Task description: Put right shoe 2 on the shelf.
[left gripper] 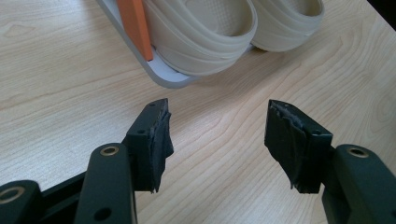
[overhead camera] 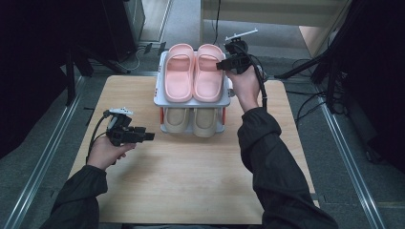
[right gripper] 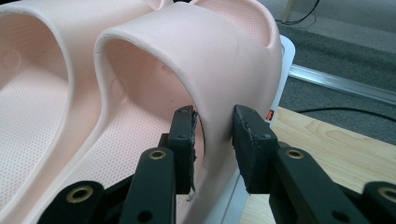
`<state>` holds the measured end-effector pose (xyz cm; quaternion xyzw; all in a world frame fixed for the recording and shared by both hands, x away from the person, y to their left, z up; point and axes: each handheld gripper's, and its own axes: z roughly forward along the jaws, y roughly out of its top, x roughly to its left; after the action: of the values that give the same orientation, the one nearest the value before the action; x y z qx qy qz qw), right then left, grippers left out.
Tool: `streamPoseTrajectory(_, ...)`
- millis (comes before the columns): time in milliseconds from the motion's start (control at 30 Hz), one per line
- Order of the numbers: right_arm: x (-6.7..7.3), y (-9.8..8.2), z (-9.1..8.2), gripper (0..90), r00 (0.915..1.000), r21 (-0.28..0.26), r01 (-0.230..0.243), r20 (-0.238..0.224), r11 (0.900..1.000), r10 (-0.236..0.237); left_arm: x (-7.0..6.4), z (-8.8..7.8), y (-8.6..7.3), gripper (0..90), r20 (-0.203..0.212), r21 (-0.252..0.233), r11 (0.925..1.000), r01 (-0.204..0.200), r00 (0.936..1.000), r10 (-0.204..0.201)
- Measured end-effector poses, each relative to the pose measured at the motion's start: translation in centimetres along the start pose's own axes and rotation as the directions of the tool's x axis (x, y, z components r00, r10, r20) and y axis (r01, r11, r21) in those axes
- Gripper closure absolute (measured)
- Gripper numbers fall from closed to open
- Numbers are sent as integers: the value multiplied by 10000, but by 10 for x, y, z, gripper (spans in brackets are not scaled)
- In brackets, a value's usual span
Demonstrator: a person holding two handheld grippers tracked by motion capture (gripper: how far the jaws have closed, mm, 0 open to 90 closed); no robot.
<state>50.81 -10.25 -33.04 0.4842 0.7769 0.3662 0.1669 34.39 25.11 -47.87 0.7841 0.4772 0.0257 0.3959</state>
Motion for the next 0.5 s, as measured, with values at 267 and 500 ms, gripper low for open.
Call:
streamPoseTrajectory(267, 3, 0, 3, 680, 9998, -115, 32, -184, 9999, -34, 1, 0, 0, 408, 10, -23, 10000, 40, 10000, -40)
streamPoseTrajectory(500, 2, 0, 3, 653, 9993, -122, 100, -360, 9999, -104, 0, -1, 0, 407, 22, -55, 10000, -60, 10000, 60)
